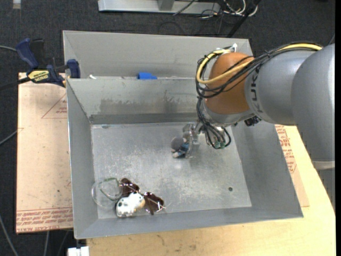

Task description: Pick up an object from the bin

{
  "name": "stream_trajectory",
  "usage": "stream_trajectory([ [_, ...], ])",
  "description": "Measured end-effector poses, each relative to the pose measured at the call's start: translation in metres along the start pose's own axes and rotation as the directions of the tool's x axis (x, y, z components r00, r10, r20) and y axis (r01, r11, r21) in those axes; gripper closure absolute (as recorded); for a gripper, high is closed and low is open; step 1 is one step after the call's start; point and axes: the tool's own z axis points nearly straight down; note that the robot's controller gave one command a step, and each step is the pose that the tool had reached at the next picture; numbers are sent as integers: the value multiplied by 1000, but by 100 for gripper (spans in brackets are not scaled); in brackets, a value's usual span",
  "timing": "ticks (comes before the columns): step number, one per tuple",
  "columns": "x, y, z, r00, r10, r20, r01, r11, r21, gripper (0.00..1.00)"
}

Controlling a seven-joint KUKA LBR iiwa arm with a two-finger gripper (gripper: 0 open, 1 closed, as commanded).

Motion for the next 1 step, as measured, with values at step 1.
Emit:
stream_trajectory([
  [1,0,0,0,1000,0,0,0,1000,0,100],
])
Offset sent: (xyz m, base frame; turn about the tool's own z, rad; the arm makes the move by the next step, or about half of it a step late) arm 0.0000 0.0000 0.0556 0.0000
